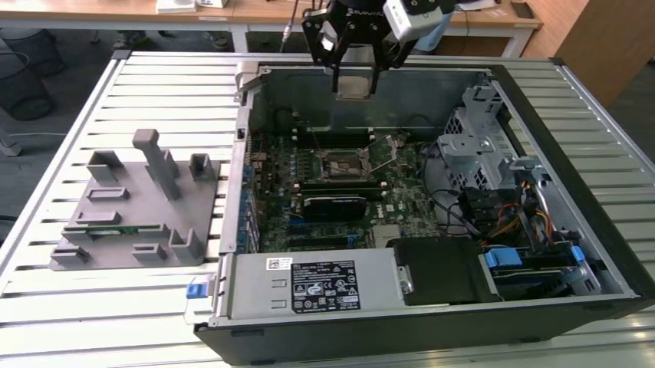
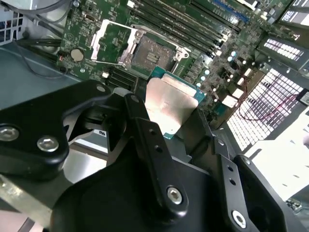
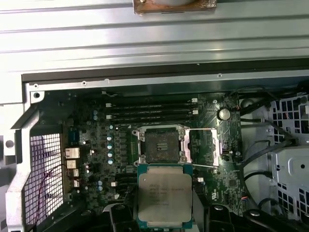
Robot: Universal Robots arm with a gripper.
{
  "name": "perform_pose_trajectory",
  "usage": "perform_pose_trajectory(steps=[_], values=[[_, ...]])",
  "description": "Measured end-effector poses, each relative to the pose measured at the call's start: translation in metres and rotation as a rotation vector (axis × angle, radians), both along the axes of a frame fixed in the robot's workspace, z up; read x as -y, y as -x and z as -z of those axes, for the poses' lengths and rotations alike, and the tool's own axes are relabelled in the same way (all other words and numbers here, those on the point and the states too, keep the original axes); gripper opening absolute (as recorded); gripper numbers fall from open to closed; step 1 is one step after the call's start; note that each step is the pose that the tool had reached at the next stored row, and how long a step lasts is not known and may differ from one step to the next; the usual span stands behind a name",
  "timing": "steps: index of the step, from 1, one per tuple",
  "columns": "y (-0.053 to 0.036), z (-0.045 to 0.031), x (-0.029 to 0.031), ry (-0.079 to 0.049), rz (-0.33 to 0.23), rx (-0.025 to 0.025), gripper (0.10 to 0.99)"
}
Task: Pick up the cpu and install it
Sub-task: 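Place the cpu into insertion slot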
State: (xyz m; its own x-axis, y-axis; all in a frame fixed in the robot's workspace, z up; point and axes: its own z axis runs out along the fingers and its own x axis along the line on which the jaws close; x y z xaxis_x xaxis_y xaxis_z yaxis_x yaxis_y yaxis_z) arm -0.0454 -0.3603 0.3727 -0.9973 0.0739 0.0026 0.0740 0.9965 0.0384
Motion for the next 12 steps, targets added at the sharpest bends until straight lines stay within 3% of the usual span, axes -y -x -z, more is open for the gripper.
perform_pose_trajectory(steps=[12], values=[[-0.0001,0.0001,0.0,0.0,0.085,0.0,0.537]])
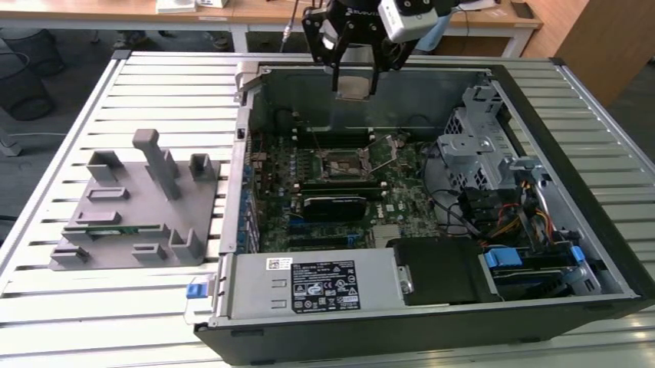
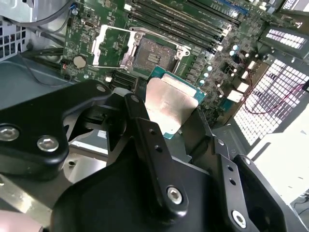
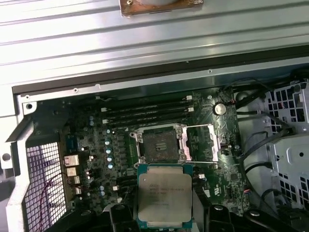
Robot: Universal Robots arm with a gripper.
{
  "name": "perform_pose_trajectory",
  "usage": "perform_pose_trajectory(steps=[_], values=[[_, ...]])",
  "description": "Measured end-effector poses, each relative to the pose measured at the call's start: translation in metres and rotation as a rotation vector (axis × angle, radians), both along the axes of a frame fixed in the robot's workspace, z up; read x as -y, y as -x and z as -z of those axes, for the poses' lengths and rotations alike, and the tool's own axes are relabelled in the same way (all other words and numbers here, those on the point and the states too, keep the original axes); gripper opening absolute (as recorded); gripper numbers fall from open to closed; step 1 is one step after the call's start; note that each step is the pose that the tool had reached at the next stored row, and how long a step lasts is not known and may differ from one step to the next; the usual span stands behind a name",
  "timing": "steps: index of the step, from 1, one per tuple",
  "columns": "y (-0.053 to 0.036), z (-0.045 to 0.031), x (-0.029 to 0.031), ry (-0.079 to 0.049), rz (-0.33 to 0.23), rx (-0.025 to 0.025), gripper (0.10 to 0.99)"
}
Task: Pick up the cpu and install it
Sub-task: 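Place the cpu into insertion slot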
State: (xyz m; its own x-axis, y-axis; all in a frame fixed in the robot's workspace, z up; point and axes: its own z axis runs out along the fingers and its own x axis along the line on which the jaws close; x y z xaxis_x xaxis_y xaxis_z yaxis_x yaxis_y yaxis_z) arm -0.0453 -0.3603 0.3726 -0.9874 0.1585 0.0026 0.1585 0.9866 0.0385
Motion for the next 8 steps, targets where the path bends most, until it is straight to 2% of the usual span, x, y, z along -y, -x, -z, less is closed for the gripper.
perform_pose_trajectory(steps=[8], values=[[0.0,0.0001,0.0,0.0,0.077,0.0,0.537]])
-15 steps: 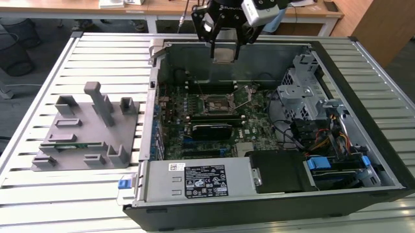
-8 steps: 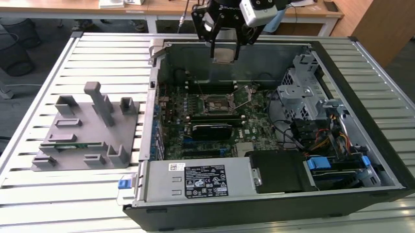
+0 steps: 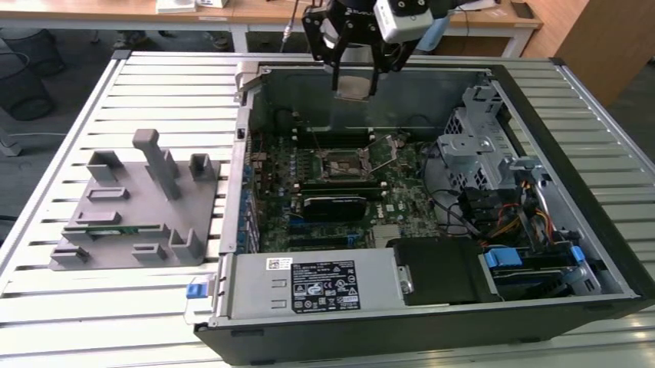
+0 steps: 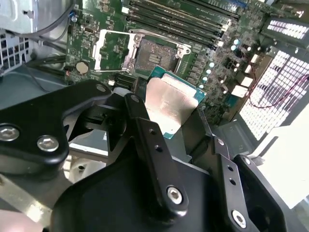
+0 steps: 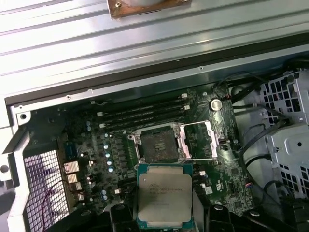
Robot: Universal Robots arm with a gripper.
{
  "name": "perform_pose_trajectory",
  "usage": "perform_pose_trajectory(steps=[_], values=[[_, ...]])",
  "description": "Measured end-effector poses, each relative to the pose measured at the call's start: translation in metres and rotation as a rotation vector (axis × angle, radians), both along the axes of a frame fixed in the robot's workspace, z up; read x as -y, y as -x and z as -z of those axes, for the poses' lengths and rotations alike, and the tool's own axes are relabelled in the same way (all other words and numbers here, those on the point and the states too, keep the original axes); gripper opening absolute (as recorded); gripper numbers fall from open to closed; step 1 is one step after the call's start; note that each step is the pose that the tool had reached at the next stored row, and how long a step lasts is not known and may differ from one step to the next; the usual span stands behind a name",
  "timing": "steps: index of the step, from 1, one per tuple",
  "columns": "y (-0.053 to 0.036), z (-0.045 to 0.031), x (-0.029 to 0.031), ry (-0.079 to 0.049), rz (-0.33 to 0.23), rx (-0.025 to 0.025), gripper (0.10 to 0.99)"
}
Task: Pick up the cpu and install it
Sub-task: 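Place the cpu into insertion slot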
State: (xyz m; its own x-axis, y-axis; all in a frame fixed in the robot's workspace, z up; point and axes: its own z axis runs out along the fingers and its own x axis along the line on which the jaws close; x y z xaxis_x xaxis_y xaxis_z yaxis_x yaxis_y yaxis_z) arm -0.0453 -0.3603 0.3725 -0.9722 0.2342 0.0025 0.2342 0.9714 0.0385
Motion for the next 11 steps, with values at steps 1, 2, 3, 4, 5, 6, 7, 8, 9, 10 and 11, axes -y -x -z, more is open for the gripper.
perform_pose_trajectory(steps=[1,2,3,4,5,6,7,8,9,10,11], values=[[0.0,0.0,0.0,0.0,0.012,0.0,0.537],[0.0,0.0,0.0,0.0,0.026,0.0,0.537],[0.0,0.0,0.0,0.0,0.039,0.0,0.537],[0.0,0.0,0.0,0.0,0.052,-0.0001,0.537],[0.0,0.0,0.0,0.0,0.065,-0.0001,0.537],[0.0,0.0,0.0,0.0,0.08,-0.0001,0.537],[0.0,0.0001,0.0,0.001,0.095,-0.0001,0.537],[0.0,0.0001,0.0,0.0,0.11,-0.0001,0.537],[0.0,0.0001,0.0,0.001,0.124,-0.0001,0.537],[0.0,0.0002,0.0,0.001,0.137,-0.0001,0.537],[0.0,0.0002,0.0,0.0,0.15,-0.0001,0.537]])
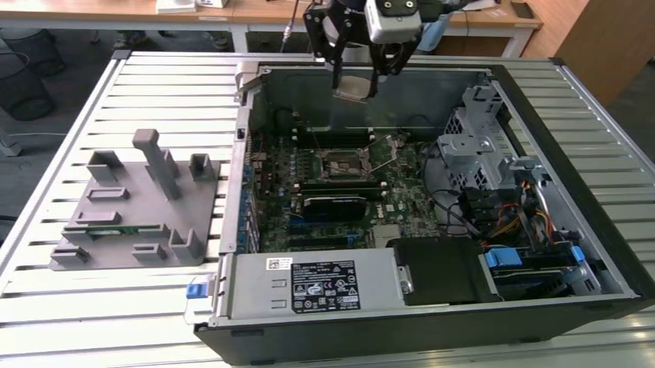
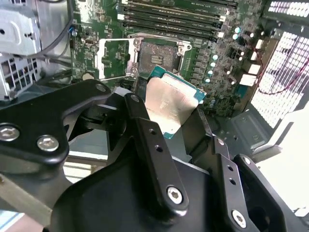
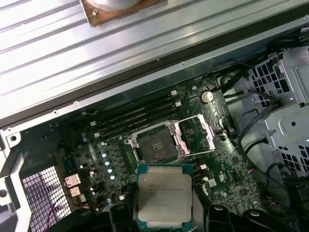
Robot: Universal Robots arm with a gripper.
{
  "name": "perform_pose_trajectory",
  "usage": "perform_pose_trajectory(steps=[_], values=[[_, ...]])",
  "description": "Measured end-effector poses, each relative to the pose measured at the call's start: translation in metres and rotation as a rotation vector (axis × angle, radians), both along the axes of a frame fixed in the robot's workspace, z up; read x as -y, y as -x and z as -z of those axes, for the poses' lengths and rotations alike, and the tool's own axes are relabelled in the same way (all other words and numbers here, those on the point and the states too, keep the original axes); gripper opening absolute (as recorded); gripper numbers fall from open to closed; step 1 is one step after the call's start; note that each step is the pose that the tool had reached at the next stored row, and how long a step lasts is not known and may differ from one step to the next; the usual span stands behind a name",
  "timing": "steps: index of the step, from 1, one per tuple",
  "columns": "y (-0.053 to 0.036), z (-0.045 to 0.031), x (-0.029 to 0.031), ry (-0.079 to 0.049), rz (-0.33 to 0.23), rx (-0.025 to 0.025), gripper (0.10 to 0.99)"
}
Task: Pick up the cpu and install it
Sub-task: 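Place the cpu into insertion slot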
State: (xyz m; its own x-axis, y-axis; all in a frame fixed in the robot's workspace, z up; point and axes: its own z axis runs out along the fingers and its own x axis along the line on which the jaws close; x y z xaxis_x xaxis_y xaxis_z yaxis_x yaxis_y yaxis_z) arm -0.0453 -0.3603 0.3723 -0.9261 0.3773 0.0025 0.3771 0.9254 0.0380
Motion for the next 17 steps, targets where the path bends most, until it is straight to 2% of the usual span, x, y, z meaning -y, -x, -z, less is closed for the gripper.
perform_pose_trajectory(steps=[17], values=[[0.0,0.0008,0.0,0.0,0.17,0.0,0.537]])
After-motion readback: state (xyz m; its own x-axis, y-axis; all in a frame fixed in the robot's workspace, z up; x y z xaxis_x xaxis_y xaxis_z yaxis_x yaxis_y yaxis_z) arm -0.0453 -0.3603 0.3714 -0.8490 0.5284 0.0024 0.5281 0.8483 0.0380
